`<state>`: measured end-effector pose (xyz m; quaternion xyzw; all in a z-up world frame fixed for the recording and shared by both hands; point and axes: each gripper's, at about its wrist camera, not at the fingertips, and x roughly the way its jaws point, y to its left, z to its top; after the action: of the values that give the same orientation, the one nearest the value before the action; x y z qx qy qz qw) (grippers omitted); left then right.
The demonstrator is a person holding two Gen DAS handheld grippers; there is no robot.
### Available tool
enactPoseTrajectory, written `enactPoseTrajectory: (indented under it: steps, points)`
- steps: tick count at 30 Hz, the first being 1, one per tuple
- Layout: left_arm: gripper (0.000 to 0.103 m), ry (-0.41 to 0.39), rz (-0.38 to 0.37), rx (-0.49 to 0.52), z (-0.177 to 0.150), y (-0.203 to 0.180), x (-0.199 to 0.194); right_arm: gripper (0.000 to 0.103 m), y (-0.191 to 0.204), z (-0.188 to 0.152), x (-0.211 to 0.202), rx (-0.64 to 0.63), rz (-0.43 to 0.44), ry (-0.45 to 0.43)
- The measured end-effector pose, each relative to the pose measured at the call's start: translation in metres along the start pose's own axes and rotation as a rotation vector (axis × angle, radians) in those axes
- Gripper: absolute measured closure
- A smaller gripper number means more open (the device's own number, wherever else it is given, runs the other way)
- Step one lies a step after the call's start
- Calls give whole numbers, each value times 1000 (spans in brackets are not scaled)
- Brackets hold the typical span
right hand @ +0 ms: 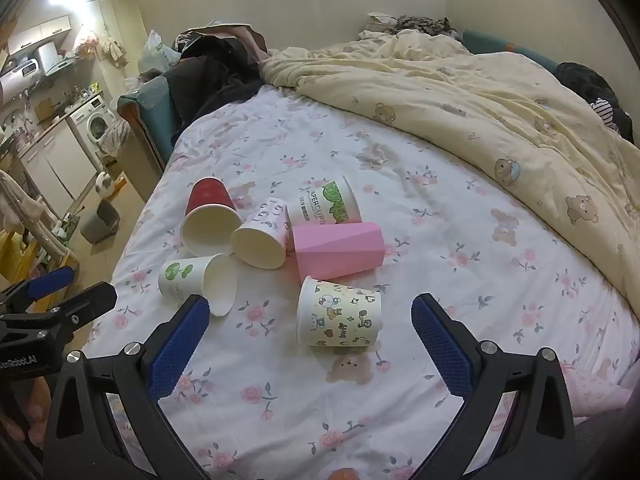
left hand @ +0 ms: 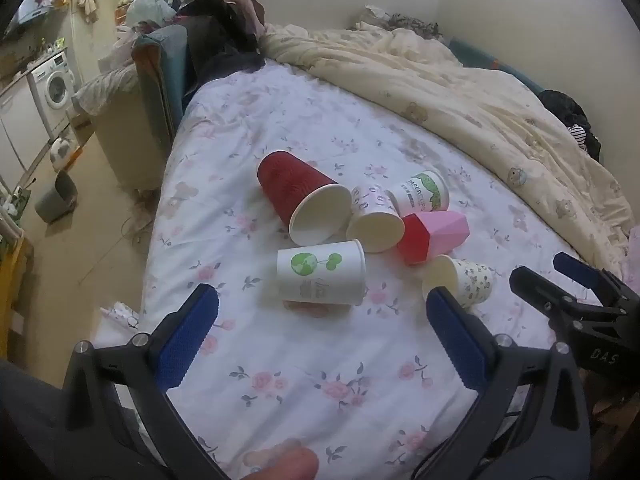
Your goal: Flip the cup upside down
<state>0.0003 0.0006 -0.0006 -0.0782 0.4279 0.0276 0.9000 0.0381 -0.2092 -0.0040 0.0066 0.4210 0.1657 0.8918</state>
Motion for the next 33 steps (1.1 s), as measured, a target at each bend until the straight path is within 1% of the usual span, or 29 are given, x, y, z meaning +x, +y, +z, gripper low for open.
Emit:
enactPoseTrajectory:
  steps: [1,7,8,10,14,15,33]
  points:
    - [0,-10,3,5,0,0,-1,0,0,0,0,-1,0,1]
    - [0,-5,-10,3,0,5,-2,0,0,0,0,0,1,-1]
    - [0,-13,4,14,0,6,-11,0,1,0,0,1,1,0]
    - [0,-13,19,16,1,2,-5,0,1,0,0,0,-1,-1]
    - [0,-12,11,7,2,8,-5,0,1,0,0,-2,-4,1]
    - [0,-14,18,16,2,0,-7,0,1,0,0,-3,-5,2]
    - [0,-9,15,13,4,-1,-6,0,0,0,-1,-4,-5,0]
